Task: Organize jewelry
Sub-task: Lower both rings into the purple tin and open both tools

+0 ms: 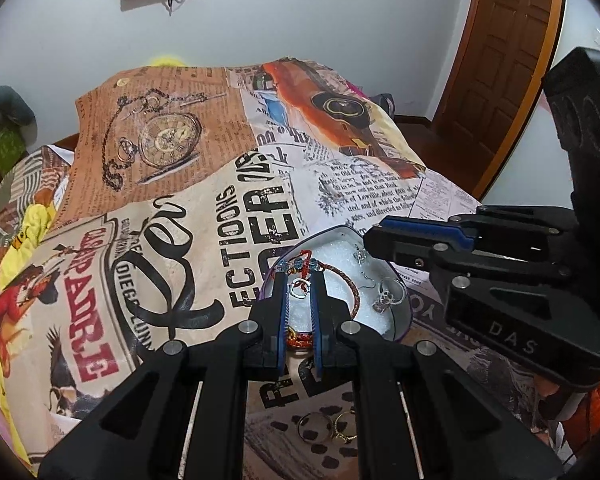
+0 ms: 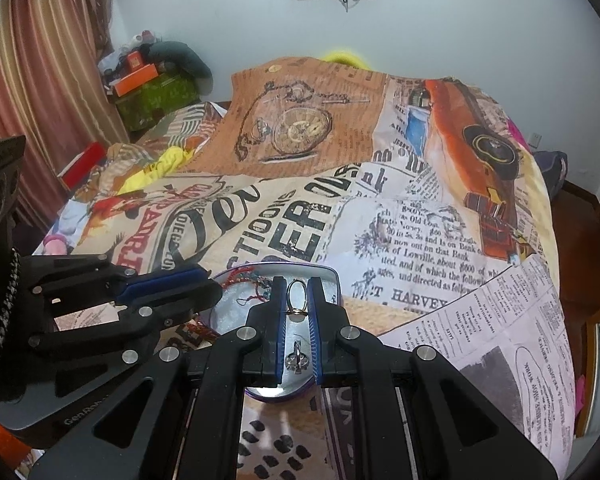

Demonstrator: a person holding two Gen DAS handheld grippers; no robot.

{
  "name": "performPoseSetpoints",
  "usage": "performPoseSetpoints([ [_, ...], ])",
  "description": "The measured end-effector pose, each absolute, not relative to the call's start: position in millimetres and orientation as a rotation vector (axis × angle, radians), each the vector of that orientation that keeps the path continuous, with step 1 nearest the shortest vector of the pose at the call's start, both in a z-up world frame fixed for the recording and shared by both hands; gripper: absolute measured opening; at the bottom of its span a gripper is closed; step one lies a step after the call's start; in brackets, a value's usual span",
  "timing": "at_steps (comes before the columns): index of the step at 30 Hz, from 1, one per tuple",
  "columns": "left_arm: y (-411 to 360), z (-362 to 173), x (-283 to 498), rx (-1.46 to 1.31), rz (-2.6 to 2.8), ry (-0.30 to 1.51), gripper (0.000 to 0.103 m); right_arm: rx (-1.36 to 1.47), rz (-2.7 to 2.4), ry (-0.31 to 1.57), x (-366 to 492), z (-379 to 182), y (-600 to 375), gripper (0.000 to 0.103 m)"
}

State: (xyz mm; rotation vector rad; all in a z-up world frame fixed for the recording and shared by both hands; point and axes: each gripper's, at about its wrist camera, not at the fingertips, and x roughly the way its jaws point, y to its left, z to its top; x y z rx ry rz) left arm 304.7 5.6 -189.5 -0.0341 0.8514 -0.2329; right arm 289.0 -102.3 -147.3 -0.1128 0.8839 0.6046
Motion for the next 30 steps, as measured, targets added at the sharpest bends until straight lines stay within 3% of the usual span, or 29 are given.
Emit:
performPoseSetpoints([
  [15, 3, -192, 307, -0.031, -0.229, 0.854, 0.009, -0.125, 0.621, 0.895, 292, -149, -99, 0.009],
  [17, 6, -192, 308, -0.048, -0.226, 0.862, 0.009, -0.135, 0.617, 0.894, 291, -148, -98, 0.011],
  [22, 10, -190, 307, -0.061, -0.215, 0.868, 0.009, -0.147, 0.603, 0.877, 288, -142, -98, 0.027],
  [30, 10, -175, 297, -0.047, -0.214, 0.842, 0.012, -0.147, 0.583, 0.844, 280, -125, -103, 0.028],
])
